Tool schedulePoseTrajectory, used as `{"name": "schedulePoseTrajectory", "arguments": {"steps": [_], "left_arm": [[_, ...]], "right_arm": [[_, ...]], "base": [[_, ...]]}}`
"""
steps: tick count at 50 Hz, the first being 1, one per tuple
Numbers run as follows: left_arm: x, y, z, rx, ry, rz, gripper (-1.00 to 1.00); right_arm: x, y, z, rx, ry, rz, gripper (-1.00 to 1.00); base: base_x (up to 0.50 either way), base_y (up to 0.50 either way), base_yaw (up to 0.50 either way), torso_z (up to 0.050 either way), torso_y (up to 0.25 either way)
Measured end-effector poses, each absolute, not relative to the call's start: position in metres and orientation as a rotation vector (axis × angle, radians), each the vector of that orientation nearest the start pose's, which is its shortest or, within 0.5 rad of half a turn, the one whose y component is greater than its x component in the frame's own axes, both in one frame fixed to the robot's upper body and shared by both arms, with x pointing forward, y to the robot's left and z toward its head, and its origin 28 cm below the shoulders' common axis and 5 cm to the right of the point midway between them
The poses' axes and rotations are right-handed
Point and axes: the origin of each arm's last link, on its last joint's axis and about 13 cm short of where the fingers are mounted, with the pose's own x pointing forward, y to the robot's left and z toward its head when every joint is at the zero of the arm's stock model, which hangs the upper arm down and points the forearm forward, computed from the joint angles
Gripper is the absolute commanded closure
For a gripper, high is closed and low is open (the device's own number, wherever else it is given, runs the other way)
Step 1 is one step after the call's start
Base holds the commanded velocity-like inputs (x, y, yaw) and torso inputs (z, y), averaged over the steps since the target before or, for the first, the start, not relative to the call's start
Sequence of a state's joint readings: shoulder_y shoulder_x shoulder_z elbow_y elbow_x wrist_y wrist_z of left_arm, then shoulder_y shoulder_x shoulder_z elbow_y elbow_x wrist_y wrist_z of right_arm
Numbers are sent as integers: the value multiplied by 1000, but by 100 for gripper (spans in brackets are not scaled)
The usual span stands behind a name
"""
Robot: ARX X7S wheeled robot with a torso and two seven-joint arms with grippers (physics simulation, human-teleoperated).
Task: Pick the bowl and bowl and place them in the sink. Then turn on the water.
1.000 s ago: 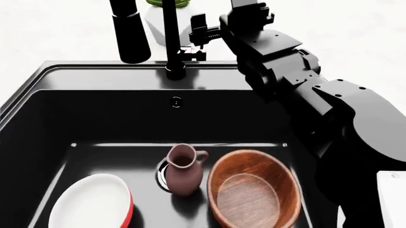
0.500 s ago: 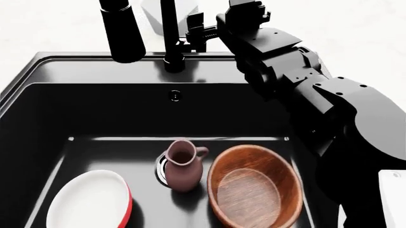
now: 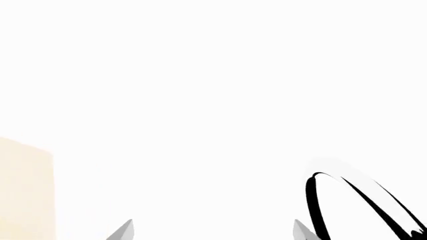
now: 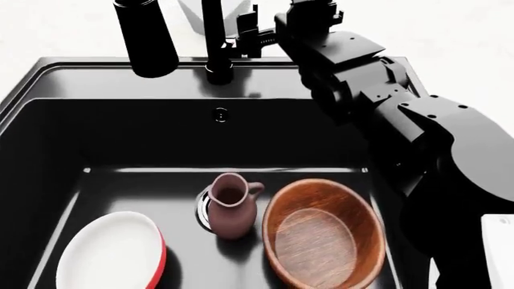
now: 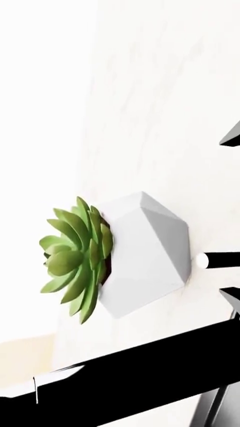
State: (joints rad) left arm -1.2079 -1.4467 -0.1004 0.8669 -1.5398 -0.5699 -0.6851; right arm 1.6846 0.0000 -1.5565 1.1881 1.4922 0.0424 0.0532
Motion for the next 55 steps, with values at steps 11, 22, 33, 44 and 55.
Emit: {"name": "schedulePoseTrajectory", "arguments": {"steps": [11,22,33,44,55], "left_arm": [[86,307,388,329,-975,91,-100],[81,312,386,329,-997,118,-100],[79,313,385,312,-1006,125,-100],[77,313,384,306,-1009,123,-100],[75,312,385,308,-1009,115,-100]], "right_arm": [[431,-35,309,-87,-101,327,-100],[431,-37,313,-89,-106,326,-100],[431,-37,316,-91,-114,333,-100],[430,-35,318,-90,-118,356,-100],[430,-35,320,-85,-116,364,-100]], "base": [[0,0,0,0,-7],[0,0,0,7,-86],[0,0,0,0,0],[0,0,0,0,0],[0,0,0,0,0]]}}
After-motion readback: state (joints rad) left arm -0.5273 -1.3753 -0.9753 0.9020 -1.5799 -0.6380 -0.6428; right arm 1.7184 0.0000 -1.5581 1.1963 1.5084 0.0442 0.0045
